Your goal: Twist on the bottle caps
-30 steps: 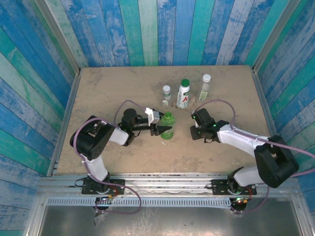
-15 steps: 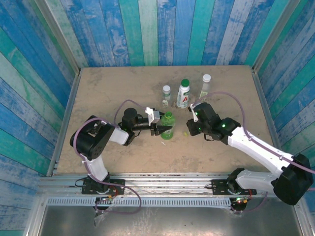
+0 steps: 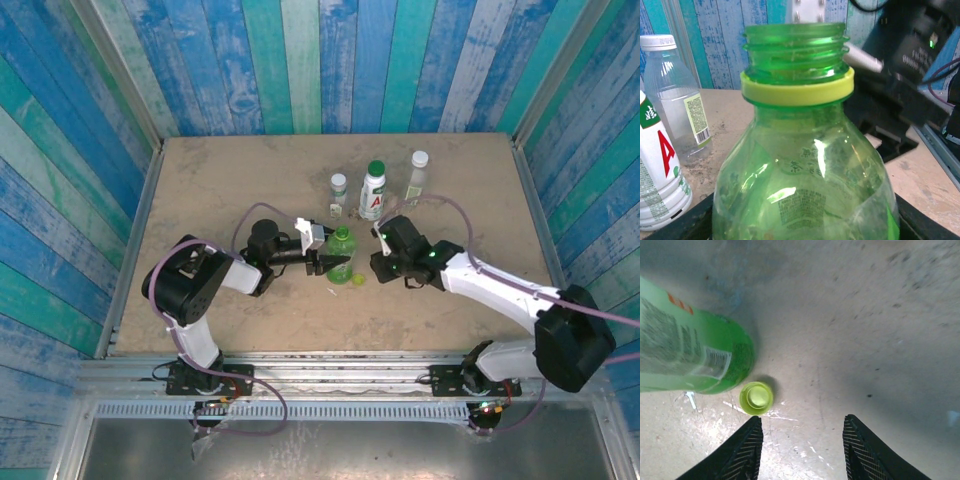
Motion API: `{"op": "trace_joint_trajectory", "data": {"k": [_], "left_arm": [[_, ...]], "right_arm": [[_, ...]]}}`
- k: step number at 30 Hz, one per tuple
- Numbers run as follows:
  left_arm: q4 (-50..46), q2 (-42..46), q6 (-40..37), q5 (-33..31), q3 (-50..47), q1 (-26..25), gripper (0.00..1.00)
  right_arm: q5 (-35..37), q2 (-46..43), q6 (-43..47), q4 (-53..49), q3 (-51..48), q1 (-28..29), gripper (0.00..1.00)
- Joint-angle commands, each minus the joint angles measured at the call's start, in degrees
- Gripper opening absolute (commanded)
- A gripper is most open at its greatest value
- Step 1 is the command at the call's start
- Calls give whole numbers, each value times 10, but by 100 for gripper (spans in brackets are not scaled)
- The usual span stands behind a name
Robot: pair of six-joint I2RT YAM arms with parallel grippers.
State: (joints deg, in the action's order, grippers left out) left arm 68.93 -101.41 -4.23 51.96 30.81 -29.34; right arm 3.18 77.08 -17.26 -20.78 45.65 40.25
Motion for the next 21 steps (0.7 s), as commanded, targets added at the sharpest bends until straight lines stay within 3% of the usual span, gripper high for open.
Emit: {"op": "trace_joint_trajectory", "data": {"k": [1,5,9,16,21], "left_arm": [[-44,6,-8,-26,-4,5,67],[-33,-1,2,-28,-6,5,68],[-33,1,-2,-45,-8,9,63],[-53,22,-14,-94,-16,26,59],[-83,20,-27,-101,-2,30,62]], "right_arm": [[-51,39,-26,68,-16,-2,41],[-91,92,-37,105,-15,-5,38],[-121,126,-40,125,-15,-11,34],[-128,158,-34,124,-19,-16,27],[-127,165,-30,123,-19,-18,14]]}}
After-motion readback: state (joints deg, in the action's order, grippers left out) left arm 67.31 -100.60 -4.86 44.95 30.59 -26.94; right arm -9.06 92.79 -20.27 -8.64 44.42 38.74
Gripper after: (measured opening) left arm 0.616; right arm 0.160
